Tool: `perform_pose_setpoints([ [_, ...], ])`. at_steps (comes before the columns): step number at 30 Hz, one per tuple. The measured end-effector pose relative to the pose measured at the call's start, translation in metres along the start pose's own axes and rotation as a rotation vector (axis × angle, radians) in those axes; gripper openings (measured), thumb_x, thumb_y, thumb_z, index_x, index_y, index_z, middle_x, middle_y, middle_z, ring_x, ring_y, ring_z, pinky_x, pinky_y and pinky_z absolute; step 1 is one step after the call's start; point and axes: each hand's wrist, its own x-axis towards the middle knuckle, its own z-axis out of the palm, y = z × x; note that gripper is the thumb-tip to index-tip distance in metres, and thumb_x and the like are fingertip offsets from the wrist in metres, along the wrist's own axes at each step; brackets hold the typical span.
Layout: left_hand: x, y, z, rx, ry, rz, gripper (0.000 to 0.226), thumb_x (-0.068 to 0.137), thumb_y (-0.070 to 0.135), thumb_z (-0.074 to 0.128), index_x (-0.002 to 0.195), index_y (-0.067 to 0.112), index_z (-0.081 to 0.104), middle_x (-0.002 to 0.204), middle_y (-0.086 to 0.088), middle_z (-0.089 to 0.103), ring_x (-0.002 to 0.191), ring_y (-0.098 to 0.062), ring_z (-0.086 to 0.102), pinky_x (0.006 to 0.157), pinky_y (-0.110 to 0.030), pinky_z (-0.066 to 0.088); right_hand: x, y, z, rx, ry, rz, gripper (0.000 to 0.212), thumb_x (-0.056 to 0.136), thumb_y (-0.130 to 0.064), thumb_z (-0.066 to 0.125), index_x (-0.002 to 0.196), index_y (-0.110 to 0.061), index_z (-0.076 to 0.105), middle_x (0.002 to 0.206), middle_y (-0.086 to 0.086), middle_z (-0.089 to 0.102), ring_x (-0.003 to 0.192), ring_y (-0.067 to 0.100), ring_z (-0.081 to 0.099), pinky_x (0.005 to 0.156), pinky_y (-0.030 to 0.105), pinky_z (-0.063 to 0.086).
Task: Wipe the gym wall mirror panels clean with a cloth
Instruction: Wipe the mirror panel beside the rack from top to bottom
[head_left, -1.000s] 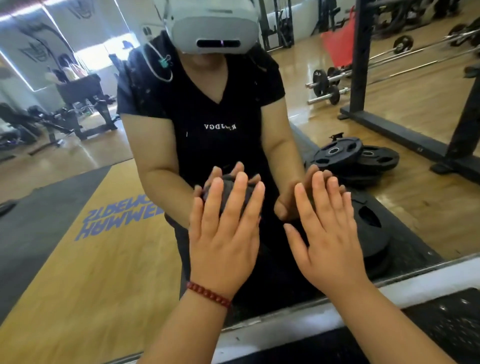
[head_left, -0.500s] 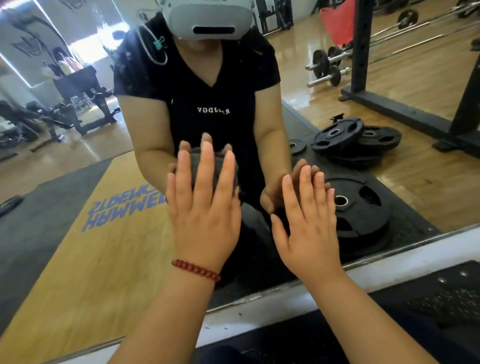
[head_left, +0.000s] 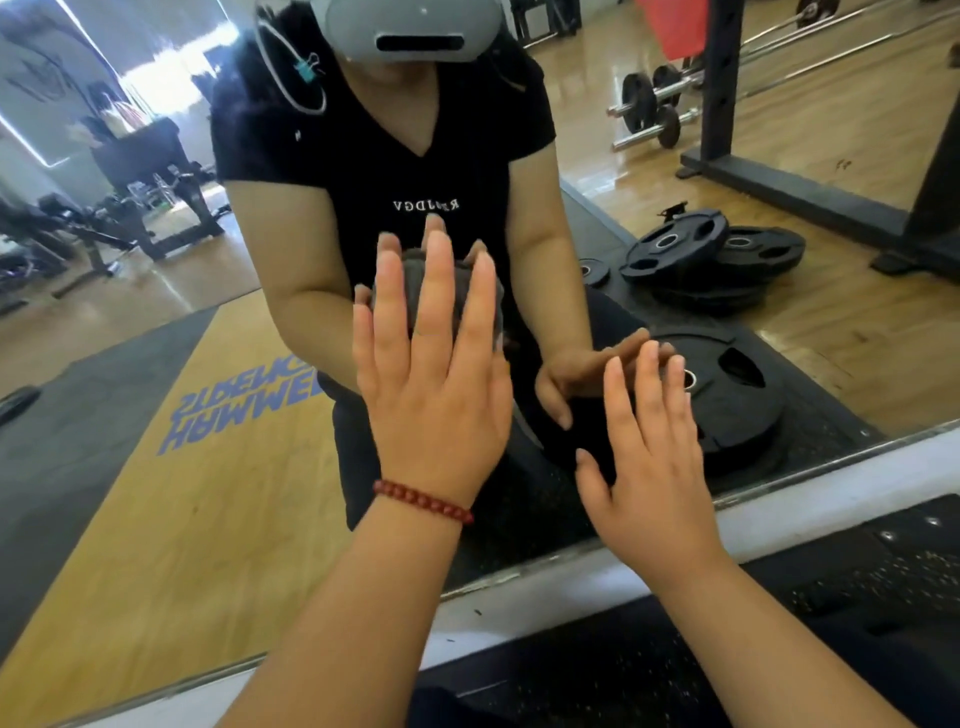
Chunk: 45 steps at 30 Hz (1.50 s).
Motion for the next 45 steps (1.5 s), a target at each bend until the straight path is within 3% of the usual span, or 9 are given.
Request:
perform_pose_setpoints([
  [6,-0.067,0.021,0.017,0.126,-0.276,0.374,0.062,0.096,0.026,0.043,0.153,0.019,0.023,0.158,-0.001,0.021,0.152,-0.027,-0.003,0.123,-0.043,-0.002,-0.001,0.003,0.0,0.024,0.009,-0.003,0.085,0.091,-0.03,0.047,0.158,-0.024,-0.004,0.165,0.0,-0.013,0.153,0.029,-0.006,0.12,0.055,0.015],
  [11,-0.015,0.018,0.006,0.015,-0.073,0.162,0.049,0.099,0.019,0.043,0.148,0.019,0.044,0.159,-0.003,0.025,0.147,-0.031,0.019,0.121,-0.045,0.009,0.002,-0.002,0.006,0.054,0.025,0.025,0.096,0.088,-0.023,0.058,0.158,-0.026,-0.008,0.164,-0.002,-0.019,0.152,0.028,-0.012,0.12,0.054,0.011],
  [14,-0.016,0.014,0.018,0.028,0.007,0.145,0.05,0.097,0.022,0.049,0.147,0.021,0.042,0.157,-0.003,0.029,0.146,-0.03,0.015,0.12,-0.044,0.009,0.0,-0.001,0.007,0.052,0.016,0.033,0.099,0.088,-0.019,0.061,0.157,-0.027,-0.01,0.163,-0.002,-0.019,0.152,0.028,-0.012,0.121,0.054,0.01],
  [22,-0.161,0.002,0.019,0.115,-0.428,0.274,0.092,0.082,0.023,0.062,0.157,0.025,0.009,0.165,0.0,-0.015,0.151,-0.024,-0.013,0.122,-0.044,-0.007,-0.002,0.011,0.003,0.087,-0.019,-0.035,0.088,0.09,-0.027,0.05,0.158,-0.028,-0.006,0.164,-0.003,-0.017,0.152,0.025,-0.012,0.121,0.051,0.011],
  [25,-0.119,0.017,0.022,0.059,-0.224,0.032,0.062,0.096,0.029,0.049,0.151,0.023,0.021,0.165,-0.006,-0.008,0.152,-0.027,-0.011,0.122,-0.045,-0.005,-0.005,0.015,0.005,0.09,-0.037,-0.027,0.088,0.09,-0.024,0.051,0.158,-0.028,-0.005,0.164,-0.003,-0.017,0.152,0.024,-0.013,0.121,0.052,0.009],
  [29,-0.071,0.042,0.035,-0.089,-0.042,-0.323,0.057,0.105,0.038,0.032,0.155,0.025,0.007,0.161,-0.01,-0.012,0.149,-0.032,-0.009,0.121,-0.047,-0.005,-0.013,0.015,0.009,0.099,-0.058,0.017,0.092,0.089,-0.021,0.055,0.158,-0.028,-0.005,0.163,-0.005,-0.019,0.152,0.024,-0.014,0.122,0.049,0.007],
  [34,-0.162,0.082,0.048,-0.184,-0.199,-0.611,0.065,0.107,0.04,0.028,0.157,0.022,-0.009,0.162,-0.005,-0.025,0.15,-0.031,-0.017,0.121,-0.055,0.006,-0.022,0.014,0.015,0.117,-0.081,0.071,0.093,0.089,-0.023,0.056,0.158,-0.027,-0.007,0.162,-0.007,-0.023,0.152,0.022,-0.015,0.119,0.056,0.016],
  [39,-0.136,0.113,0.052,-0.529,-0.049,-1.117,0.063,0.105,0.046,0.025,0.155,0.027,-0.008,0.158,0.007,-0.031,0.148,-0.021,-0.025,0.12,-0.029,-0.012,-0.025,0.021,0.016,0.12,-0.096,0.046,0.092,0.09,-0.02,0.056,0.158,-0.024,-0.005,0.162,-0.005,-0.021,0.152,0.023,-0.015,0.121,0.052,0.01],
  [45,-0.151,0.109,0.068,-0.473,0.005,-1.096,0.064,0.104,0.047,0.026,0.154,0.026,-0.008,0.158,0.005,-0.023,0.146,-0.014,-0.027,0.121,-0.034,-0.013,-0.032,0.026,0.019,0.149,-0.138,0.089,0.104,0.089,-0.011,0.064,0.155,-0.037,-0.012,0.16,-0.01,-0.027,0.151,0.018,-0.019,0.121,0.031,-0.004],
])
